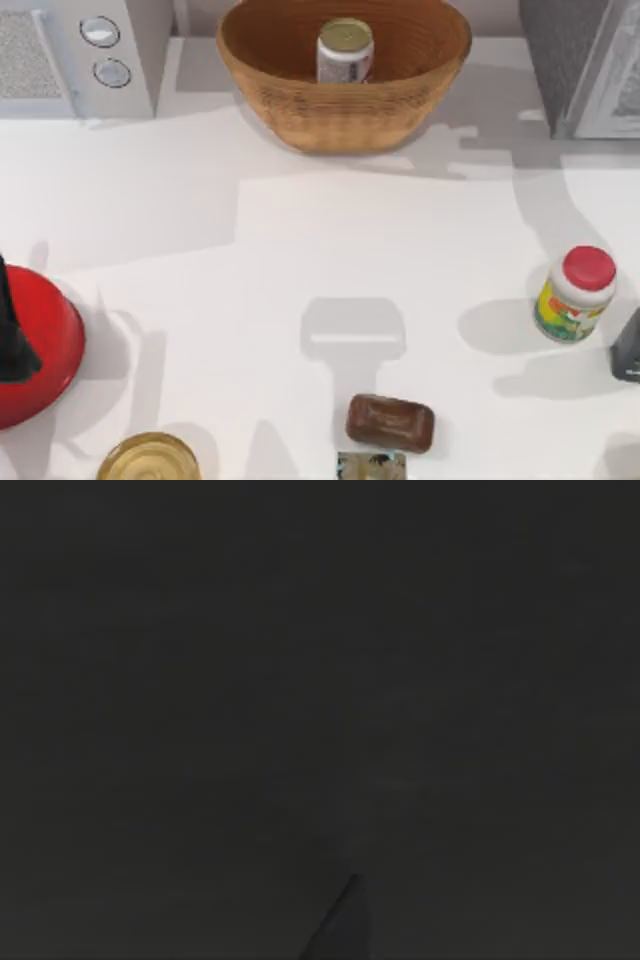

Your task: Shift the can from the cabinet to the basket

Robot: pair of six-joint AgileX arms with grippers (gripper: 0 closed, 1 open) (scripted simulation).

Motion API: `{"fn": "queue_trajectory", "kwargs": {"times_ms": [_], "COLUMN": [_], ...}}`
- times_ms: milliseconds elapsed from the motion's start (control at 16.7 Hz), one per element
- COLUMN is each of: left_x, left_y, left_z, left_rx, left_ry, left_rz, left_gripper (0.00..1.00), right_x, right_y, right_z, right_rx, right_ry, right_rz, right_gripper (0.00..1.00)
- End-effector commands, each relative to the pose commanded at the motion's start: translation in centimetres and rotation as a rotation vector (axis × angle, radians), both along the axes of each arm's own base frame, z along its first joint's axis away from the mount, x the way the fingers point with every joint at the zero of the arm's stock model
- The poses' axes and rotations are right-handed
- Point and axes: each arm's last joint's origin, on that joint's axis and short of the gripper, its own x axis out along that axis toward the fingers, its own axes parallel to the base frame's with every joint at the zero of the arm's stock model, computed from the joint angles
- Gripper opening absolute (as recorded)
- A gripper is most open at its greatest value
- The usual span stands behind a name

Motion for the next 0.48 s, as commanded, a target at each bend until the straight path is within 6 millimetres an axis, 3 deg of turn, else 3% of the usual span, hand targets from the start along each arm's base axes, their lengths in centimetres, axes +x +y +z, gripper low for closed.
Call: {"fn": "queue_trajectory", "kwargs": {"times_ms": [60,180,480], "left_x": [0.0,0.0,0.0], "left_y": [0.0,0.0,0.0], "left_z": [0.0,0.0,0.0], "left_rx": [0.0,0.0,0.0], "left_ry": [0.0,0.0,0.0], "left_rz": [0.0,0.0,0.0], "left_gripper": [1.0,1.0,1.0], "right_x": [-0.8,-0.4,3.6], "right_y": [-1.1,-1.1,-1.1], "right_z": [0.7,0.9,0.7], "right_rx": [-0.003,0.001,-0.004], "right_ry": [-0.022,-0.03,-0.02], "right_rz": [-0.045,-0.046,-0.046], "right_gripper": [1.0,1.0,1.0]}}
